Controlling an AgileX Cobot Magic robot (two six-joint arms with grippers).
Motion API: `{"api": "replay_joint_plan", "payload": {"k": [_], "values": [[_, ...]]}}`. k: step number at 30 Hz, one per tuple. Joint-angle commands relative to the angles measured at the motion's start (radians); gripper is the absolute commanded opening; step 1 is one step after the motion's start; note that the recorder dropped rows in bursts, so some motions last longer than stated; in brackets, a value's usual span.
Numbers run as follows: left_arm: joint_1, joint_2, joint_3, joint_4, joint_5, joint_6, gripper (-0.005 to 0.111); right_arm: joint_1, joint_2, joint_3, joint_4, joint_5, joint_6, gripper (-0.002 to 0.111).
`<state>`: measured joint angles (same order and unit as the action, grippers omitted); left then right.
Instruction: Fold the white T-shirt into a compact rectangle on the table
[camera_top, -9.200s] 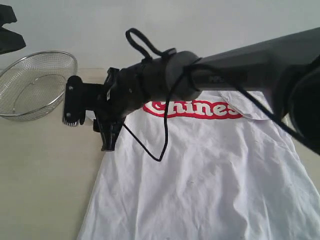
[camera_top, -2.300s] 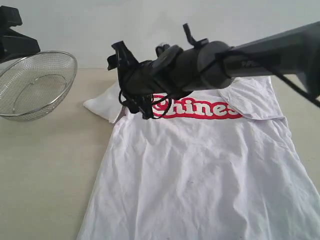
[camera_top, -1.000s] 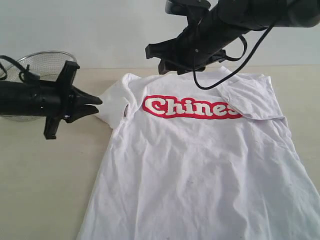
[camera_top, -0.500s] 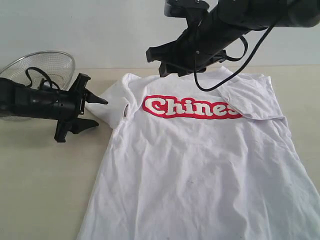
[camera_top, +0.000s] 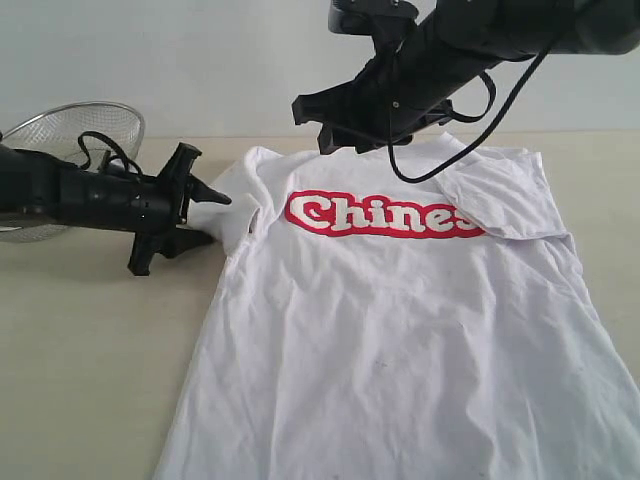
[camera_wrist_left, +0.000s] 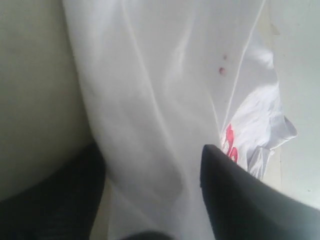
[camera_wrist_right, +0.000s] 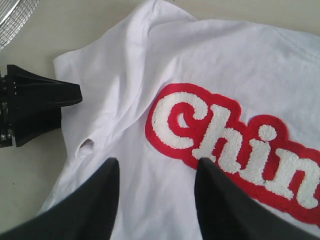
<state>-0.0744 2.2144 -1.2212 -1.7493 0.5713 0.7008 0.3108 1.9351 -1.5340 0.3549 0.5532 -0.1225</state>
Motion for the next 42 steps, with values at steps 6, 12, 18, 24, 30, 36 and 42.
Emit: {"api": "replay_joint_plan", "payload": {"k": [6, 12, 18, 24, 30, 36, 42], "values": [[-0.008, 0.007, -0.002, 0.005, -0.031, 0.012, 0.005, -0.003, -0.012, -0.001, -0.006, 0.001, -0.01, 0.042], [-0.008, -0.04, -0.002, 0.005, -0.104, 0.051, 0.004, -0.003, -0.012, -0.001, -0.006, 0.001, -0.01, 0.042], [-0.008, -0.094, -0.012, 0.005, -0.127, 0.116, 0.004, -0.003, -0.012, -0.001, -0.006, 0.003, -0.01, 0.042], [-0.008, -0.1, -0.09, 0.005, -0.106, 0.13, 0.004, -0.003, -0.012, -0.001, -0.006, 0.026, -0.012, 0.042], [-0.008, -0.115, -0.174, 0.05, -0.123, 0.13, 0.004, -0.003, -0.012, -0.001, -0.006, 0.065, -0.024, 0.042], [-0.012, -0.115, -0.181, 0.163, -0.121, 0.078, 0.004, -0.003, -0.014, -0.001, -0.004, 0.068, -0.02, 0.042], [-0.105, -0.061, -0.181, 0.176, -0.14, 0.076, 0.004, -0.001, -0.018, -0.001, 0.01, 0.07, -0.02, 0.042]]}}
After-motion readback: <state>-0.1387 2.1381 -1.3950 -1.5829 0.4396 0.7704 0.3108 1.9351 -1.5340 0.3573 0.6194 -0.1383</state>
